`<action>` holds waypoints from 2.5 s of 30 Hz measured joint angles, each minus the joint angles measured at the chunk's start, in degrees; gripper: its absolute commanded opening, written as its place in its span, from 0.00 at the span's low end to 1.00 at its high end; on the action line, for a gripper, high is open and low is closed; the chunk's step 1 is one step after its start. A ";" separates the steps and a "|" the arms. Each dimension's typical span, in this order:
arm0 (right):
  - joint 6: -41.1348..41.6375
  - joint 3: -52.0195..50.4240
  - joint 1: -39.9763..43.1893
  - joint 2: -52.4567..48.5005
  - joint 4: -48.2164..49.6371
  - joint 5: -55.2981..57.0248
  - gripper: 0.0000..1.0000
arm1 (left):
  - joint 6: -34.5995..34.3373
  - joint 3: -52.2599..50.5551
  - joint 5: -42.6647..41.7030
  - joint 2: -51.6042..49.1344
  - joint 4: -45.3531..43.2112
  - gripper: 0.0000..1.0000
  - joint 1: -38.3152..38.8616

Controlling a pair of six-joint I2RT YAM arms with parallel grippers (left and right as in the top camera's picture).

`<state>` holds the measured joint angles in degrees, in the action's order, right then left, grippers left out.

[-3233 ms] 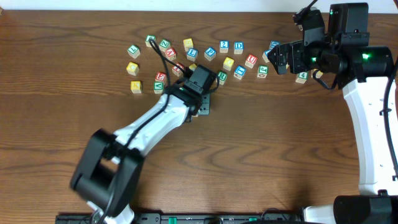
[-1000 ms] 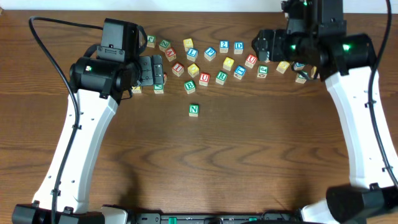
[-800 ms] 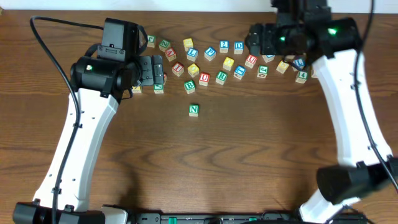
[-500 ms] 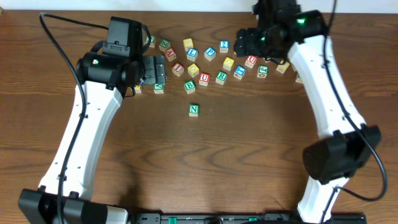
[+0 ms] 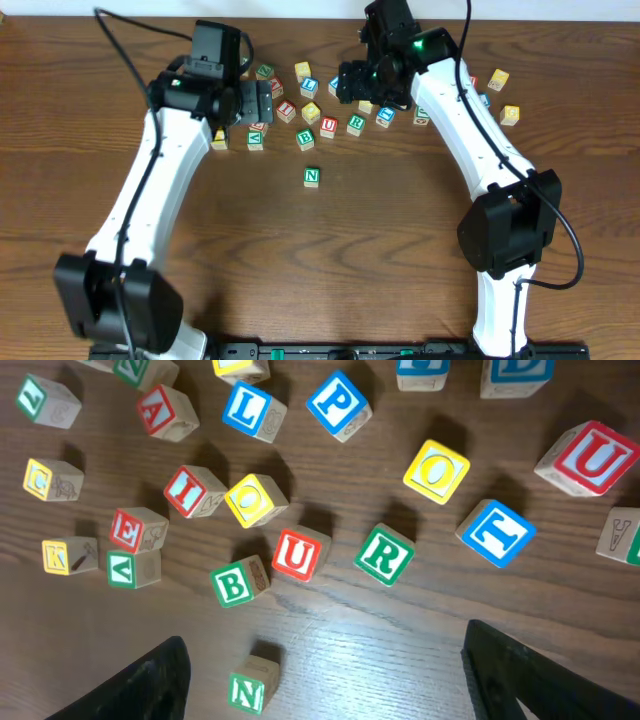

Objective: Spell out NEURIPS

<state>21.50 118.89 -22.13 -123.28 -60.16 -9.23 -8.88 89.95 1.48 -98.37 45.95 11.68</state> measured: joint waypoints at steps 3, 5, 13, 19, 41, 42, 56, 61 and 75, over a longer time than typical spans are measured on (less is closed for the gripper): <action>-0.07 0.04 0.00 0.00 -0.48 0.02 0.93 | 2.25 0.00 0.35 -3.76 -3.43 0.95 0.00; -1.07 0.04 0.13 0.00 -1.20 0.09 0.95 | 3.98 0.00 0.33 -6.56 -5.03 0.92 0.00; -3.10 0.07 2.99 0.02 -4.37 1.40 0.93 | 8.74 0.00 0.15 -15.67 -10.54 0.82 -0.02; -4.55 0.07 7.32 0.57 -7.17 4.28 0.96 | 9.84 0.00 0.15 -19.56 -13.07 0.77 0.00; -5.22 0.11 12.04 3.06 -9.75 9.05 0.99 | 10.16 0.00 0.15 -25.27 -15.69 0.42 0.00; -5.22 0.11 12.04 3.06 -9.75 9.05 0.99 | 9.99 0.00 0.17 -25.27 -15.85 0.40 0.00; -5.22 0.11 12.04 3.06 -9.73 10.40 0.99 | 6.56 0.00 0.15 -25.27 -16.26 0.32 -0.02; -5.22 0.11 12.04 3.06 -9.75 10.73 0.99 | 5.84 0.00 0.15 -24.74 -15.37 0.31 -0.02; -5.25 0.11 12.04 3.06 -9.77 10.80 0.99 | -5.77 0.92 0.13 -2.40 -2.78 0.31 5.60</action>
<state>16.25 119.00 -10.09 -120.22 -69.93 1.56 -14.66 90.87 1.61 -100.77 43.18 17.28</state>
